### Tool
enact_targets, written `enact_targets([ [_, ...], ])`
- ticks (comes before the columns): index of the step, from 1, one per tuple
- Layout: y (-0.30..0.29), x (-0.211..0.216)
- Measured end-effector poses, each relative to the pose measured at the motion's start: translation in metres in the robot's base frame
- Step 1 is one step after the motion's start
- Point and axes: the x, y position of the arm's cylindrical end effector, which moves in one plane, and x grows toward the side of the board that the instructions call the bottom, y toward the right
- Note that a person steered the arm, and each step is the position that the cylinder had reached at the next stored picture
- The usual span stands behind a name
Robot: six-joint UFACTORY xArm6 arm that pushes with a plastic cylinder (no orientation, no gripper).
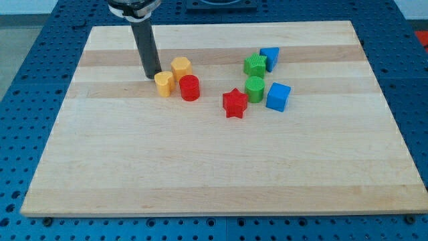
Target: Push the yellow heart a bit right
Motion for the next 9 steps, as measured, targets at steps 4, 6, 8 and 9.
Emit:
enact_targets([
  [4, -0.024, 0.039],
  [6, -0.012, 0.040],
  [8, 0.015, 0.040],
  [9, 0.031, 0.042],
])
